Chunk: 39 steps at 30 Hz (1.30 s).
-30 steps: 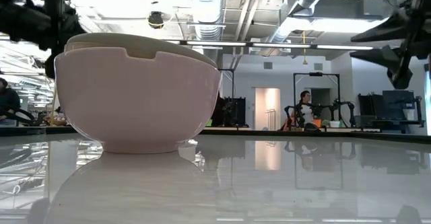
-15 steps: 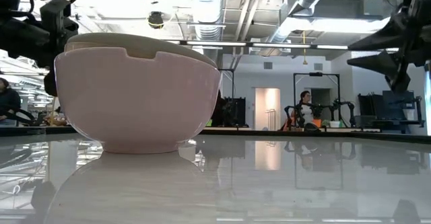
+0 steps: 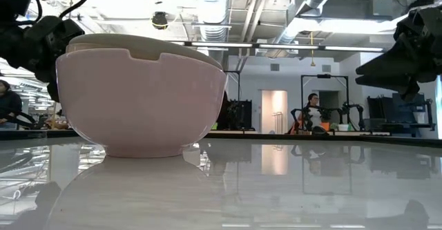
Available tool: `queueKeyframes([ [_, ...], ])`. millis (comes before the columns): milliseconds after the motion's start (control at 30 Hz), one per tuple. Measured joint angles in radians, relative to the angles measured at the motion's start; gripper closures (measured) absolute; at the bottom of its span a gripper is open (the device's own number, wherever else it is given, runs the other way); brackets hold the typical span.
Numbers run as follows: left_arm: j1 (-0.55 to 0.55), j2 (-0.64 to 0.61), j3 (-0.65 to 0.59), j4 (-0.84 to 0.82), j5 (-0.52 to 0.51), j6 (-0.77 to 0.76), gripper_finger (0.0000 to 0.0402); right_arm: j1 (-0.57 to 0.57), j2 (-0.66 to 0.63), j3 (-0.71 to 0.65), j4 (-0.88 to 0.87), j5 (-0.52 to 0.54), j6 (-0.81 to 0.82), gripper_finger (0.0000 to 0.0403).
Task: Nest bowls inside each other
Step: Return to Home Position
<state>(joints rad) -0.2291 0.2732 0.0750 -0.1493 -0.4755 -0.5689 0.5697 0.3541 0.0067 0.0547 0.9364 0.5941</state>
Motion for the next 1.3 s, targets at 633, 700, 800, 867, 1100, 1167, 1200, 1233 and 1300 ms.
queueKeyframes([
  [633,0.000,0.015,0.000,-0.001,-0.001,0.045,0.0370,0.000,0.039,0.000,-0.001,0.000,0.000,0.0232],
  [700,0.000,0.015,0.000,-0.001,-0.001,0.045,0.0370,0.000,0.039,-0.001,-0.001,0.000,0.000,0.0232],
  [800,0.000,0.015,0.000,-0.001,-0.001,0.045,0.0370,0.000,0.039,-0.001,-0.001,0.000,0.000,0.0232],
  [867,0.000,0.015,0.000,-0.001,-0.001,0.045,0.0370,0.000,0.039,-0.001,-0.001,0.000,0.000,0.0232],
  [1100,0.000,0.015,-0.001,-0.001,-0.002,0.045,0.0370,0.000,0.039,-0.001,-0.001,0.000,0.000,0.0232],
  [1167,0.000,0.015,-0.001,-0.001,-0.002,0.045,0.0370,0.000,0.039,-0.001,0.000,0.000,0.000,0.0232],
  [1200,0.000,0.015,-0.001,-0.001,-0.002,0.045,0.0370,0.000,0.039,-0.001,0.000,0.000,0.000,0.0232],
  [1233,0.000,0.015,-0.001,-0.001,-0.002,0.045,0.0370,0.000,0.039,-0.001,0.000,0.000,0.000,0.0232],
  [1300,0.000,0.015,-0.001,-0.001,-0.002,0.045,0.0370,0.000,0.039,-0.001,0.000,0.000,0.000,0.0232],
])
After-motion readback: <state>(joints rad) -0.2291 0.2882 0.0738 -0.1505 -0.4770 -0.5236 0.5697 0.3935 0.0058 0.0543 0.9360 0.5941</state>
